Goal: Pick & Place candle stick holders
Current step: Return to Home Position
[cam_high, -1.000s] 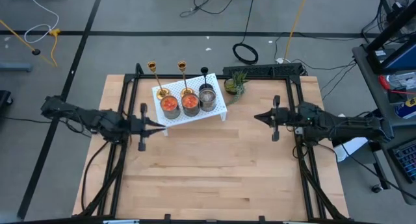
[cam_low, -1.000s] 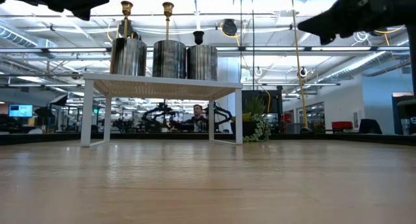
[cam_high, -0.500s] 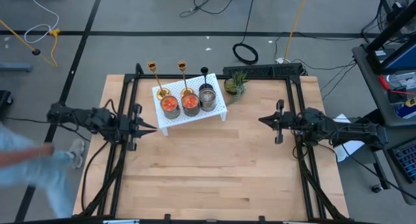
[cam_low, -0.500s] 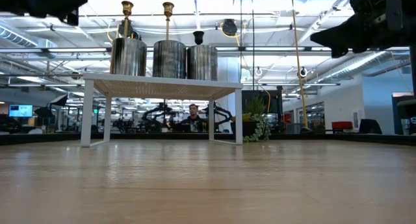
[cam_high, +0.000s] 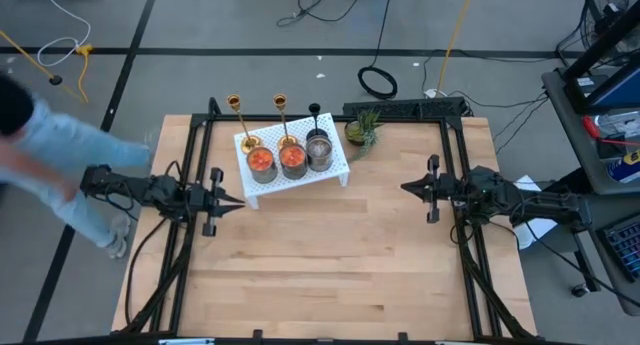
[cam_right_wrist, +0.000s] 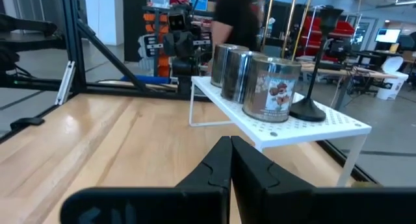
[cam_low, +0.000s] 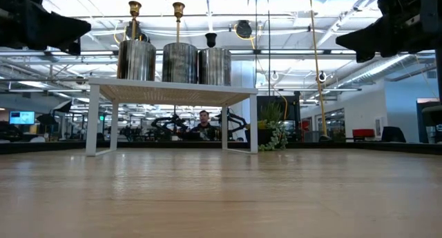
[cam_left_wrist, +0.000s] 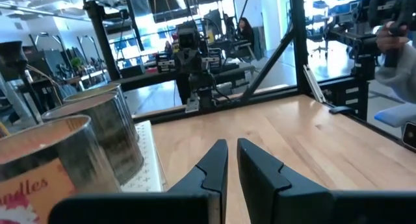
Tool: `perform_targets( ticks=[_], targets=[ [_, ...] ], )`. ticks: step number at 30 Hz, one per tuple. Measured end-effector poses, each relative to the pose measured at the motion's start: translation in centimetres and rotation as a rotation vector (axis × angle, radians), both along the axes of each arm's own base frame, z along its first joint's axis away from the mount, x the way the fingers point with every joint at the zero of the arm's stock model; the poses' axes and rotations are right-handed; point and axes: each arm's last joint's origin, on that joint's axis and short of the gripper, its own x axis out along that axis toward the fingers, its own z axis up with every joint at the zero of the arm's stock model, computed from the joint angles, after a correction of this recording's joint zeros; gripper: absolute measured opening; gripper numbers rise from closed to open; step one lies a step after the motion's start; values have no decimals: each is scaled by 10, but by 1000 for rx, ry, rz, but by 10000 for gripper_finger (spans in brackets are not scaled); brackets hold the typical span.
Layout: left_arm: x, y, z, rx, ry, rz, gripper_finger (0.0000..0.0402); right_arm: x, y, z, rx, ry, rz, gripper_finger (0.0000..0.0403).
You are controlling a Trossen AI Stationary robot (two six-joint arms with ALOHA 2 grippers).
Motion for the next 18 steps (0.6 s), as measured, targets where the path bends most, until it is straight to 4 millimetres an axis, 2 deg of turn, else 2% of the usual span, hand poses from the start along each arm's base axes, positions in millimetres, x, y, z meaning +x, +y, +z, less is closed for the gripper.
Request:
perform_targets(
  ticks=[10, 18],
  targets=[
    [4, -1, -18, -4, -6, 16, 40, -2, 0, -1, 45, 1, 1, 0],
    [4, -1, -18, 13, -4, 18, 40, 1, 0, -23, 52, -8, 1, 0]
  ],
)
